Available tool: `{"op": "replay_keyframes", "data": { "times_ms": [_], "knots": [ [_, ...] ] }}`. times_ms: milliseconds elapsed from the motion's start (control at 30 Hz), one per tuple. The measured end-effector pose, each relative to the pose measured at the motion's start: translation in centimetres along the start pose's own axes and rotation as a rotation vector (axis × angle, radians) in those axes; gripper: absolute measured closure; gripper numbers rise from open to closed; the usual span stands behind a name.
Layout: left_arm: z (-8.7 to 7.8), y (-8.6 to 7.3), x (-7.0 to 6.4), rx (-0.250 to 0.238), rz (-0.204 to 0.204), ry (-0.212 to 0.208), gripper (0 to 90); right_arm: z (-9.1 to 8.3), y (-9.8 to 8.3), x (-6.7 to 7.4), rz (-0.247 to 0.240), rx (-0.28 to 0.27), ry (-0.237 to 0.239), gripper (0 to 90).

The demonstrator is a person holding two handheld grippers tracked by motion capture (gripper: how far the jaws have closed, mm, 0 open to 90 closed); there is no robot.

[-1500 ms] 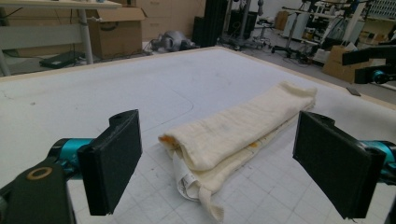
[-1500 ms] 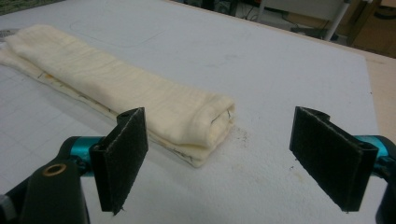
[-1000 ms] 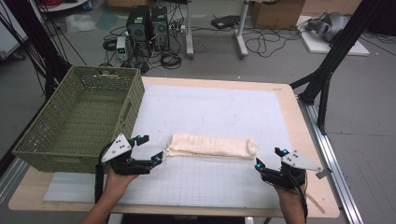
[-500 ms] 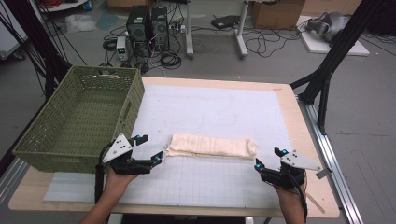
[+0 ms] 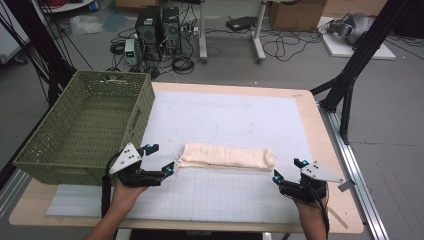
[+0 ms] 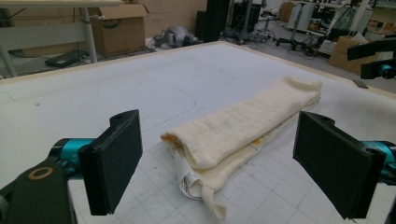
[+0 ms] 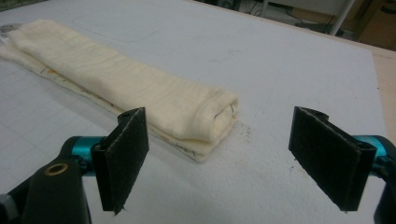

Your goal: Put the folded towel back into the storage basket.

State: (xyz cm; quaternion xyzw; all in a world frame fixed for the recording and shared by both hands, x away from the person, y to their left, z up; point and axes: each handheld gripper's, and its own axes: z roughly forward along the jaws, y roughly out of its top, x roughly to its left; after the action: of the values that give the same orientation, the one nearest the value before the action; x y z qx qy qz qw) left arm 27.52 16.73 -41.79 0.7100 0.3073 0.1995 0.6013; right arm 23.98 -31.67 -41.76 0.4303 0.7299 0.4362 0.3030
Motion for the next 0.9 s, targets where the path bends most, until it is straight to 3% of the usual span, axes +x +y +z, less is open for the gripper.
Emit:
{"op": "replay_keyframes", "data": {
  "times_ms": [333, 567, 900],
  "knots": [
    [0.1, 0.7, -0.2, 0.009, -0.003, 0.0, 16.1, 0.0, 0.0, -0.1, -0.001, -0.005, -0.002, 18.8],
    [0.5, 1.7, -0.3, 0.02, -0.009, -0.025, 16.1, -0.2, 0.0, 0.1, -0.002, -0.009, -0.002, 18.8],
    [1.3, 3.1, 0.1, 0.026, -0.047, -0.064, 15.6, -0.3, 0.0, 0.0, 0.001, -0.011, -0.002, 18.8]
  ]
}}
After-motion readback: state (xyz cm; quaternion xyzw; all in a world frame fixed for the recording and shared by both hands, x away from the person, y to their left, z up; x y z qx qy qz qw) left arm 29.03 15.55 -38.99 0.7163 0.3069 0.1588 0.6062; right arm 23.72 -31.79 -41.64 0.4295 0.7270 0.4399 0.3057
